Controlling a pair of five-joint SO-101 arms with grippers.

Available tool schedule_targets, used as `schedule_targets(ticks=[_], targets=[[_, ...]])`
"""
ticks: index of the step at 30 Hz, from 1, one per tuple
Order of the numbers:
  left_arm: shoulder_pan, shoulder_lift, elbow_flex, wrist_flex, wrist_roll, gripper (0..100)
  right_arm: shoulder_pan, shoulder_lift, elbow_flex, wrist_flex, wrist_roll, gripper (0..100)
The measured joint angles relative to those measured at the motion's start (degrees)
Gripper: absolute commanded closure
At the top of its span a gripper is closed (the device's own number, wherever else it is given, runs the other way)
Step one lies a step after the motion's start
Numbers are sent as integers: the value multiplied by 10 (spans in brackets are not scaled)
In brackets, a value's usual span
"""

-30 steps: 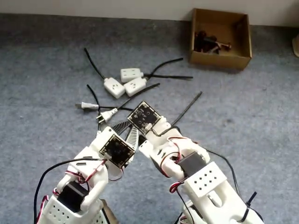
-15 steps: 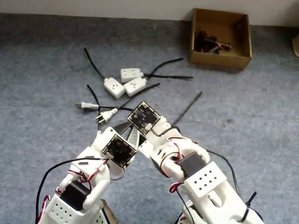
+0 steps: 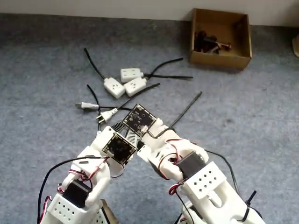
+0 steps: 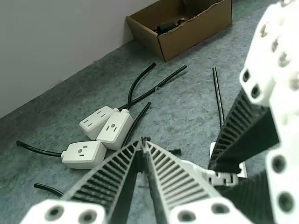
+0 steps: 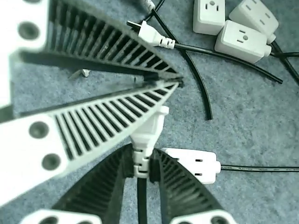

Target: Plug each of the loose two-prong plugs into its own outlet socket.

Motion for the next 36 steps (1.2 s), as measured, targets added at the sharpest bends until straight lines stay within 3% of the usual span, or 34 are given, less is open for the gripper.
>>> schedule_targets(ticks=[36], targets=[[-3, -7, 7, -6, -4, 993, -2, 0, -62, 41, -10, 993]])
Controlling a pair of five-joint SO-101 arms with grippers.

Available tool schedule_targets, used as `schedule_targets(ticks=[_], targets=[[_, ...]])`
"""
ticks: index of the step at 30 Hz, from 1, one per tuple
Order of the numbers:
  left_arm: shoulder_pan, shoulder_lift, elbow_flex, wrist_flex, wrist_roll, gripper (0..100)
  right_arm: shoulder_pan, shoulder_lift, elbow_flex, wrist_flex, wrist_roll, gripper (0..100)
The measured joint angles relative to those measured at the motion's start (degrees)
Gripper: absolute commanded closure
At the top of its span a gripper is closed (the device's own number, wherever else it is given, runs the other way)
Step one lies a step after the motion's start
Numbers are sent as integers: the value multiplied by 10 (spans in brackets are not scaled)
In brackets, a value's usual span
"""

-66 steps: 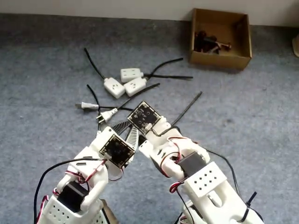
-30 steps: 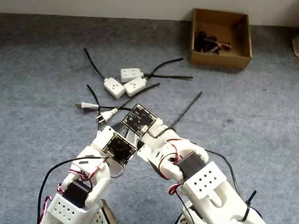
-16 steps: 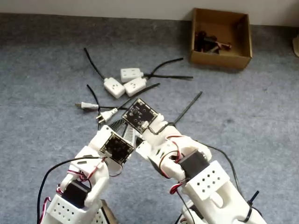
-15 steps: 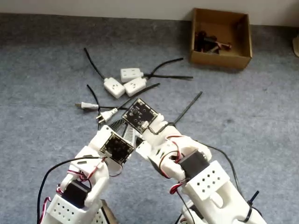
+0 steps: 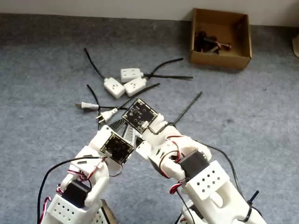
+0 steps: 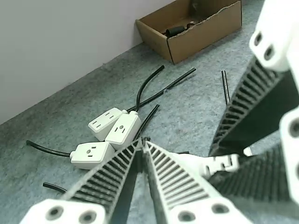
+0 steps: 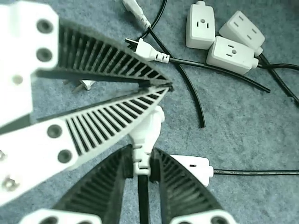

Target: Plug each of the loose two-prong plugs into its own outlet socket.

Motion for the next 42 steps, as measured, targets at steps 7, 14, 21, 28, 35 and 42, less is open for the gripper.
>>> schedule_targets(ticks=[7, 14, 21, 28, 35, 42], targets=[[0, 0, 1, 0, 0, 993, 0, 0, 0, 0, 0, 993], [6, 1, 4, 0, -1, 993, 0, 0, 0, 0, 0, 993], [11, 3, 4, 0, -17, 993, 0, 0, -1, 0, 0, 993], [12, 2, 4, 0, -21, 993, 0, 0, -17, 1, -3, 993], [13, 3, 4, -2, -21, 993, 0, 0, -17, 1, -4, 993], [-10, 5, 4, -2, -23, 993, 11, 0, -18, 1, -4, 993]])
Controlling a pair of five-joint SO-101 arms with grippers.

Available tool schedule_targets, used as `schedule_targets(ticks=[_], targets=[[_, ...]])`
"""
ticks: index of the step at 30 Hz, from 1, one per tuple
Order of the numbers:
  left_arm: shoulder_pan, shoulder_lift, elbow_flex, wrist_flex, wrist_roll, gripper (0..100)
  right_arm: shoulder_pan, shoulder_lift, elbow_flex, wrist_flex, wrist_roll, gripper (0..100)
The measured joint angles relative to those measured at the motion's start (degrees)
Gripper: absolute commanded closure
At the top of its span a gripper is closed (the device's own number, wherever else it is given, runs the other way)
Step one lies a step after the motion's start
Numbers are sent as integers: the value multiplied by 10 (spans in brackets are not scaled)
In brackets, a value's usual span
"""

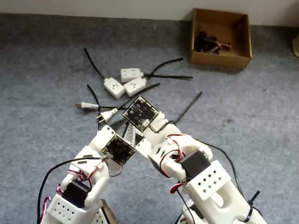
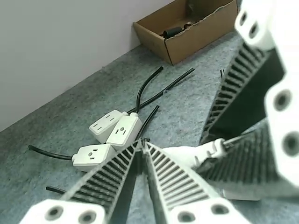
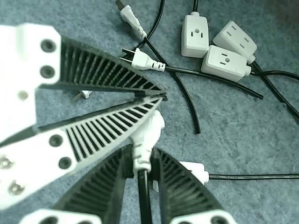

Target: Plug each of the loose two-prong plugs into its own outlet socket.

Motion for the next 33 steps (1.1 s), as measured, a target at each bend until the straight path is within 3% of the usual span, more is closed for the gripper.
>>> schedule_targets(ticks=[13, 33], targets=[[-32, 1, -3, 0, 1, 993, 75, 0, -4, 2, 0, 993], [-108, 1, -3, 0, 1, 993, 135, 18, -258, 235, 41, 993]])
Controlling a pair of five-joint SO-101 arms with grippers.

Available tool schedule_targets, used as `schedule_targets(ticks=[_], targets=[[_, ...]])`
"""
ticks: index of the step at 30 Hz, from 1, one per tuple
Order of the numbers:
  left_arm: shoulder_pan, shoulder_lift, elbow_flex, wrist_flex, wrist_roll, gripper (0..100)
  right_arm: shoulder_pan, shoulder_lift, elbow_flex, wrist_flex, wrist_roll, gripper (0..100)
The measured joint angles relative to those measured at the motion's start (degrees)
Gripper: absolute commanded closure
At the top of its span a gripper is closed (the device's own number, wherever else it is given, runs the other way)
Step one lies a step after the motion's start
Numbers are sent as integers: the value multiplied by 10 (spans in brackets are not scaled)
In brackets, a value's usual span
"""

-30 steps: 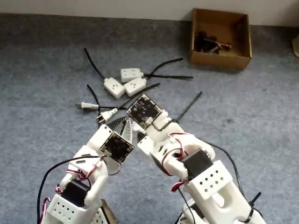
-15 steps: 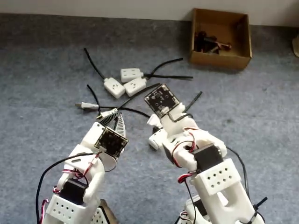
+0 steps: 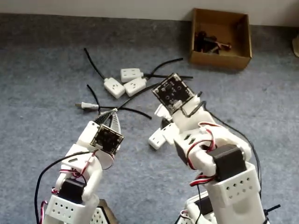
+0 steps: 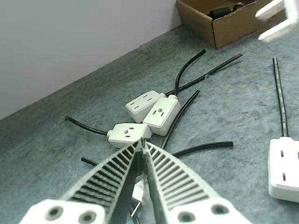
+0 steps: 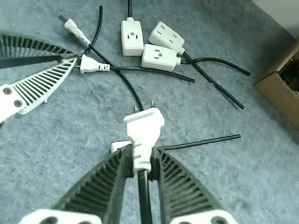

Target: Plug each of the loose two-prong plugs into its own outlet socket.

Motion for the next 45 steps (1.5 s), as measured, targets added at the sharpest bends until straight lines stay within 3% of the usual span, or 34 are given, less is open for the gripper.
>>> schedule_targets(ticks=[10, 19, 28, 35, 45], targets=[[-58, 0, -9, 34, 0, 993, 13, 164, -193, 117, 11, 993], [-106, 0, -16, 69, 0, 993, 14, 302, -303, 148, 36, 993], [-130, 0, -16, 72, 0, 993, 32, 507, -527, 215, 64, 993], [-129, 0, -16, 72, 0, 993, 32, 540, -538, 216, 168, 993], [-129, 0, -16, 72, 0, 993, -23, 541, -382, 216, 330, 993]])
